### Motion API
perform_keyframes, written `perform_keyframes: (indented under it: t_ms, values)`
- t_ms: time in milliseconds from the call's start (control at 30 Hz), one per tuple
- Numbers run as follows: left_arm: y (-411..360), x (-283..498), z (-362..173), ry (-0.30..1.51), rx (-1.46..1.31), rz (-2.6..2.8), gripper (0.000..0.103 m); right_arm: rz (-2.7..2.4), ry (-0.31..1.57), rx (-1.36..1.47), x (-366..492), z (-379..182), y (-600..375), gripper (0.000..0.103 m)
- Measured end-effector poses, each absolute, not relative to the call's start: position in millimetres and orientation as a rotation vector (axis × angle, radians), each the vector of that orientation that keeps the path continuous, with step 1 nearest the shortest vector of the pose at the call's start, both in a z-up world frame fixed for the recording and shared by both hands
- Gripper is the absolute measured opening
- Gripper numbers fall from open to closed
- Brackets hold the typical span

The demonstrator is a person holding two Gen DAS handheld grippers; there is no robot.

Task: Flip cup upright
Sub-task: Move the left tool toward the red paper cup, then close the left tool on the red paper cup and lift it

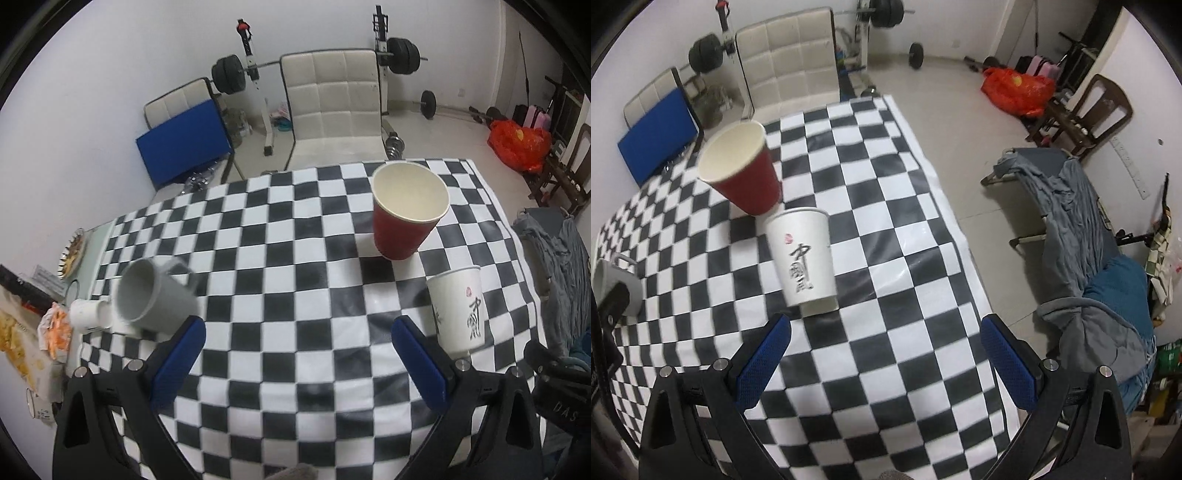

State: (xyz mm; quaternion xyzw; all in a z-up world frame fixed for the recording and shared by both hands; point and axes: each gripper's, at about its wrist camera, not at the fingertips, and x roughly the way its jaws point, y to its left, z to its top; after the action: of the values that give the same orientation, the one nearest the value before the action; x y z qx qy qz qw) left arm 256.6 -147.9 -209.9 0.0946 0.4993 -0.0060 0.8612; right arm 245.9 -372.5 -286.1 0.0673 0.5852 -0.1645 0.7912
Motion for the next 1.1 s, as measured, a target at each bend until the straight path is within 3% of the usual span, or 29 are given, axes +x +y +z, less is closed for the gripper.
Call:
perform_keyframes:
  t_ms: [300, 1100]
  values:
    - [-176, 293, -248, 1.066, 0.211, -0.055, 0.103, -0.335, 1.292, 0.168, 288, -320, -403, 0.103]
    - [-218, 344, -302, 0.890, 0.221, -0.235, 0.103, -0.352, 1.311, 0.147, 354, -363, -434, 0.103]
